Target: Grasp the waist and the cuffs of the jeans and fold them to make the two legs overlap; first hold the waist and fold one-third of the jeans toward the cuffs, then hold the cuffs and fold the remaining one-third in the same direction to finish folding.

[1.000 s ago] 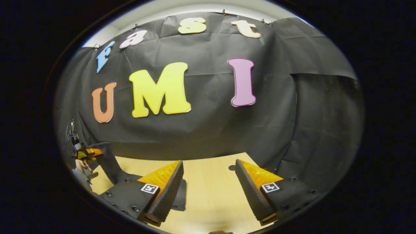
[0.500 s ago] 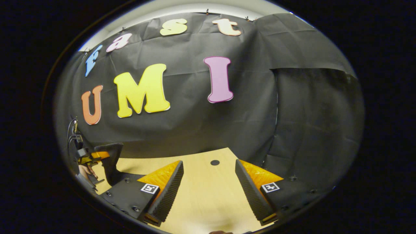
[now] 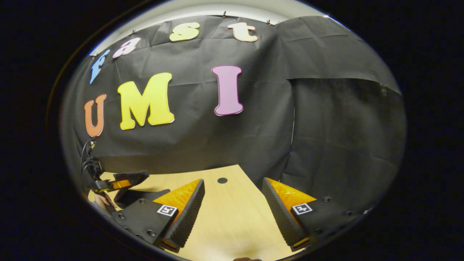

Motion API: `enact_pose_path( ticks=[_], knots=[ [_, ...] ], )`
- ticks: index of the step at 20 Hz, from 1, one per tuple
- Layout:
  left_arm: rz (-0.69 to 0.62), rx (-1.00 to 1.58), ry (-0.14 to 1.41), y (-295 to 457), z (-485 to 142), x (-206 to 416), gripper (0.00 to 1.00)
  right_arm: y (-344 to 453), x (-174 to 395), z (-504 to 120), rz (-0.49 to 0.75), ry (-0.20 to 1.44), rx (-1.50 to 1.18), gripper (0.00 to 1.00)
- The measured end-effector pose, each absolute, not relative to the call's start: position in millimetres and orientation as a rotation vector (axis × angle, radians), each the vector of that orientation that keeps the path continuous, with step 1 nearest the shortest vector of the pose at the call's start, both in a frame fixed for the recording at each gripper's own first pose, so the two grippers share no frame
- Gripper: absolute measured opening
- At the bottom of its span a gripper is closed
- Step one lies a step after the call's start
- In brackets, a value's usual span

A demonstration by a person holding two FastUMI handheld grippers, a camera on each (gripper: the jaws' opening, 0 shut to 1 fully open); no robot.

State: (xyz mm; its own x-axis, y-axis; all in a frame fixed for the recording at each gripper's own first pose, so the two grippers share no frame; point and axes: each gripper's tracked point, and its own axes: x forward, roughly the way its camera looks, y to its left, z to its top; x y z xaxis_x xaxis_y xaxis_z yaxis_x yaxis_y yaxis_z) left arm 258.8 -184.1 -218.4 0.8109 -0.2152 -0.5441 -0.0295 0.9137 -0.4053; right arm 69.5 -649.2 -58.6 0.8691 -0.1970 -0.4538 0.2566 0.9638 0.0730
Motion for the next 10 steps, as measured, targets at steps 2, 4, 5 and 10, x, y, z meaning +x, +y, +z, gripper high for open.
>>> enact_pose_path(
  ticks=[2, 4, 5, 10],
  knots=[
    [-0.114, -0.375, 0.668, -196.7, -239.5, 249.7, 0.04, -656.3, 67.7, -58.2, -0.247, 0.464, 0.139, 0.99],
    [-0.117, -0.339, 0.706, -205.8, -256.3, 238.6, 0.05, -662.0, 64.2, -58.5, -0.255, 0.467, 0.134, 0.98],
    [-0.116, -0.331, 0.714, -207.3, -263.2, 236.4, 0.04, -665.3, 62.2, -58.5, -0.259, 0.467, 0.132, 0.94],
    [-0.111, -0.332, 0.755, -212.1, -283.5, 232.3, 0.04, -672.3, 60.2, -56.5, -0.274, 0.471, 0.134, 0.98]
  ],
)
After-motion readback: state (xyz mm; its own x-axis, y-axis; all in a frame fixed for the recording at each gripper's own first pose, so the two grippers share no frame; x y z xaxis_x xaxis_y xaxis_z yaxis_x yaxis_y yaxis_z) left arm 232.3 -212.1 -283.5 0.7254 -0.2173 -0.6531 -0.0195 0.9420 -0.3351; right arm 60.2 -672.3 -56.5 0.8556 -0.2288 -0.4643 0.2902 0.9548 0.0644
